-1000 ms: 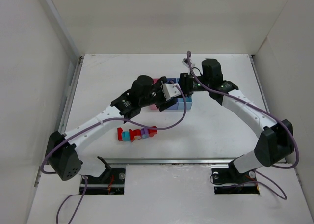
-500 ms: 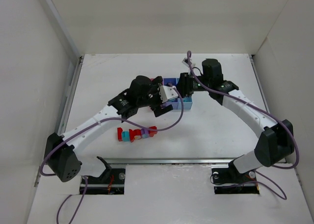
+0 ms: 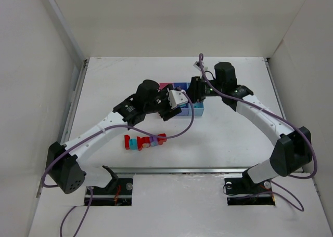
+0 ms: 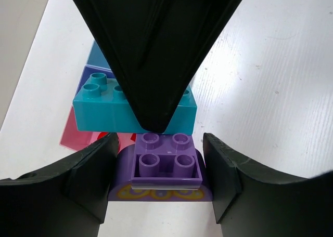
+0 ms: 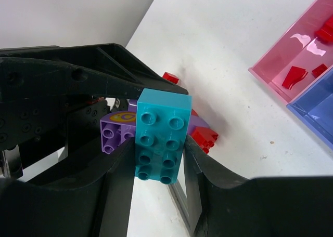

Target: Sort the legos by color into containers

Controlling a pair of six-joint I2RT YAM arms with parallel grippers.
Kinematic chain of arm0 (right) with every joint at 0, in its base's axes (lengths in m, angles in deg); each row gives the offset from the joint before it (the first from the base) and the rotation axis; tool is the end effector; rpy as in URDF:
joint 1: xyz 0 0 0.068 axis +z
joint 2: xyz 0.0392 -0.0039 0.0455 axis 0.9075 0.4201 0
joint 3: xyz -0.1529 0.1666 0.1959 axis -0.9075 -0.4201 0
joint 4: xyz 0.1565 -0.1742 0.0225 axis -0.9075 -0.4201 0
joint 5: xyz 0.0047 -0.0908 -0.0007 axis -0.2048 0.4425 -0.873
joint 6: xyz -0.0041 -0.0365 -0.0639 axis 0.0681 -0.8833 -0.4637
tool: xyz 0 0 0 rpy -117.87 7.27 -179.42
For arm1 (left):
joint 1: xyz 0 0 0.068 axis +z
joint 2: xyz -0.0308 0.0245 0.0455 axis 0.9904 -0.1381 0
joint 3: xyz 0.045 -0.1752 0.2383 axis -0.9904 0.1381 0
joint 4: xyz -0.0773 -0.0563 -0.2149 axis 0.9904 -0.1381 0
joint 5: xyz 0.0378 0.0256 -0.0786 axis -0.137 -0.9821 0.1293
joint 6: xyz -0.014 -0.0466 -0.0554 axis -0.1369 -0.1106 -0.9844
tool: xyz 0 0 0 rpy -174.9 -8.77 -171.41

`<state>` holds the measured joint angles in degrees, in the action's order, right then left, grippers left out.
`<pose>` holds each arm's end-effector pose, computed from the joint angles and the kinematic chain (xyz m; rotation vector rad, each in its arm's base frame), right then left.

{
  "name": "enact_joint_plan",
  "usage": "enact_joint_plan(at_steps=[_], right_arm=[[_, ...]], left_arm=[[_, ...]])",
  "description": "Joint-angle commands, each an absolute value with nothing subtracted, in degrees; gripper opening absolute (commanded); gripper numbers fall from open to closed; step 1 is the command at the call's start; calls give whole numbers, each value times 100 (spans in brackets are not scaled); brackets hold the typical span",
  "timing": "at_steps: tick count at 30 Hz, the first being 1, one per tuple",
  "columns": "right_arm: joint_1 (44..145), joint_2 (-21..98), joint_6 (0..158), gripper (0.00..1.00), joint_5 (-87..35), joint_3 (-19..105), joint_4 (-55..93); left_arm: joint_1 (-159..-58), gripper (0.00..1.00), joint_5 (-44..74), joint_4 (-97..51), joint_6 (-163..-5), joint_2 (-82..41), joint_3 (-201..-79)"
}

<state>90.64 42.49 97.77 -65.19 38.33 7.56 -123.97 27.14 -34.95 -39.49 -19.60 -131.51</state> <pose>0.2718 0.1797 0.3593 -0.5612 2.0698 1.3756 0.2016 -0.2095 0.3665 1.3548 1.3746 -0.4423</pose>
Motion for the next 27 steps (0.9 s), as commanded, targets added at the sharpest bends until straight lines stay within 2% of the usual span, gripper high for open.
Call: enact_joint_plan(at_steps=[1,3,6,10,15,19,23,27], right_arm=[[9074,4043,9721,0,-6618,3898,1032],[9074,4043,9721,0,-6618,3898,1032],[8925,4043,9721,0,-6670,3828,1032],[8032,3806,9564,0,-6671,3591,867],[6965,3735,8379,0,-6214,3906,-495],[7016,4156,8498,0,-6275,4100,-357],[7535,4884,8499,0,-5336,4530,-303],[7641,5579,8683,1,-4827,4926,-443]], left_arm=[[-12398,13,2993,-3189,-4055,-1934,-13364],[-12398,0,2993,-3189,-4107,-1934,-13364],[-12398,0,2993,-3303,-4056,-1934,-13364],[-12398,0,2923,-3637,-3924,-1881,-13197],[-11925,0,2756,-3997,-3871,-1881,-13065],[-11748,0,2913,-3937,-3871,-1829,-13012],[-11748,0,2985,-3875,-4046,-1829,-12959],[-11748,0,2932,-3875,-4046,-1881,-13012]])
